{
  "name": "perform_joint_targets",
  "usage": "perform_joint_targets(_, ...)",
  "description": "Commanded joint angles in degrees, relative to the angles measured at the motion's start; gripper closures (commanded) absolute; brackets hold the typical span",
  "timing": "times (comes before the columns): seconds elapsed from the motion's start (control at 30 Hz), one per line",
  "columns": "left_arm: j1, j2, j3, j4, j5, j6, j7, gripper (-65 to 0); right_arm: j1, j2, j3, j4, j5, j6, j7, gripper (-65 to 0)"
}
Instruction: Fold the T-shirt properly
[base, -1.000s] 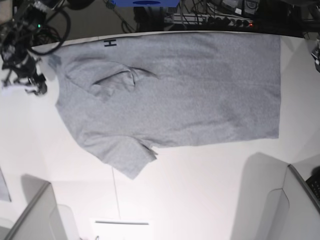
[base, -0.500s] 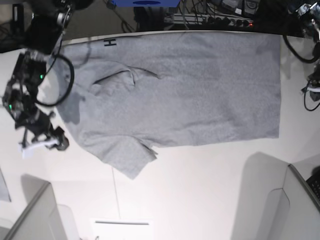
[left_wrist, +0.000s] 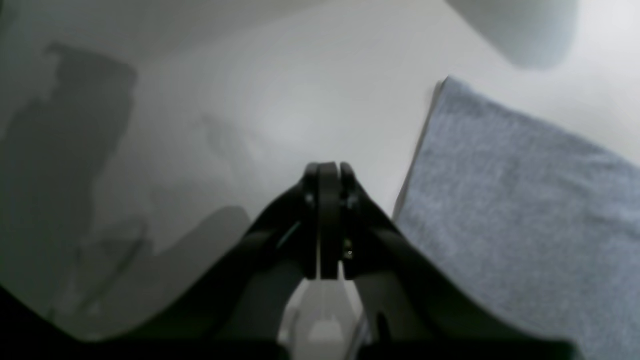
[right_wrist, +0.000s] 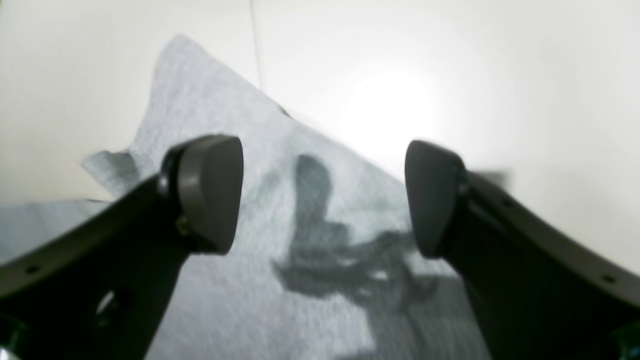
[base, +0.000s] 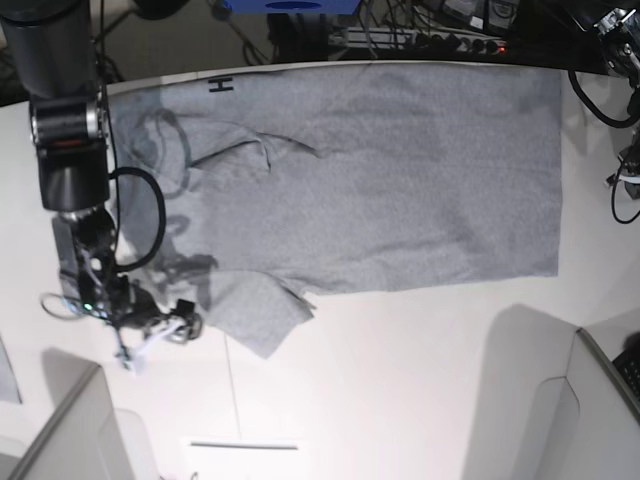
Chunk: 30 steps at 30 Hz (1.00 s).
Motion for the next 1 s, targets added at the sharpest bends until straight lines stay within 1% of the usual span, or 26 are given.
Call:
perform_joint_targets(0.0,-0.02,-1.2,-0.63,0.2,-0.33,-0.14,-1.12,0.0,3.58,0.53,-1.9,-1.22,0.77,2.27,1.89,-47.6)
perform_joint_targets(0.03,-0.02,-1.2,-0.63,-0.68,-0.33,-0.14,-1.12,0.0,4.99,0.36,-3.74,-3.94,0.77,3.86,2.68,-47.6)
perform_joint_targets(0.1,-0.29,-1.2,-0.63,-2.27,-0.33,-0.14,-1.21,0.0,8.06,-1.14,-6.29,-9.3,0.77,6.32,4.53,-47.6)
perform_joint_targets(0.13,-0.2,-1.2,-0.63,-2.62,-0.33,-0.14,-1.21,0.0,9.21,-1.75,-7.35,-11.85,0.77,6.93,5.32,-47.4)
perform_joint_targets(0.2,0.15,-1.2,-0.63,-2.79,-0.33,-0.14,-1.21,0.0,11.14,-2.19,-9.46,-16.07,0.77,7.11,7.52,-47.6)
perform_joint_targets(0.33,0.15,-1.2,-0.71,-2.71,-0.33,-0.14,-1.21,0.0,15.45,-3.95,-17.54,-22.84,0.77,7.72,11.83,-48.0)
perform_joint_targets(0.4,0.06,-1.2,-0.71,-2.71,-0.33,-0.14,-1.21,0.0,16.59,-5.0,-20.88,-25.57,0.77,9.83,13.32,-48.0)
perform_joint_targets(0.47,0.06,-1.2,-0.71,-2.71,-0.33,-0.14,-1.21,0.0,16.94,-5.88,-22.56,-28.38,0.77,12.12,15.17,-47.9)
perform_joint_targets(0.5,0.15,-1.2,-0.71,-2.71,-0.33,-0.14,-1.21,0.0,17.12,-5.88,-23.08,-29.44,0.77,12.65,15.69,-47.7)
perform_joint_targets(0.73,0.15,-1.2,-0.71,-2.79,-0.33,-0.14,-1.21,0.0,15.89,-5.88,-27.83,-30.84,0.77,13.09,15.96,-47.4)
perform_joint_targets(0.87,0.15,-1.2,-0.71,-2.97,-0.33,-0.14,-1.21,0.0,15.71,-5.97,-28.18,-30.84,0.77,13.0,15.96,-47.1)
perform_joint_targets(0.9,0.15,-1.2,-0.71,-2.88,-0.33,-0.14,-1.21,0.0,15.62,-5.97,-28.18,-30.84,0.77,13.0,16.05,-46.2)
perform_joint_targets(0.93,0.15,-1.12,-0.71,-2.88,-0.33,-0.14,-1.21,0.0,15.62,-5.97,-28.18,-30.84,0.77,12.91,16.05,-43.8)
perform_joint_targets(0.97,0.15,-1.12,-0.71,-2.97,-0.33,-0.14,-1.21,0.0,15.62,-5.97,-28.18,-30.84,0.77,12.91,16.13,-39.9)
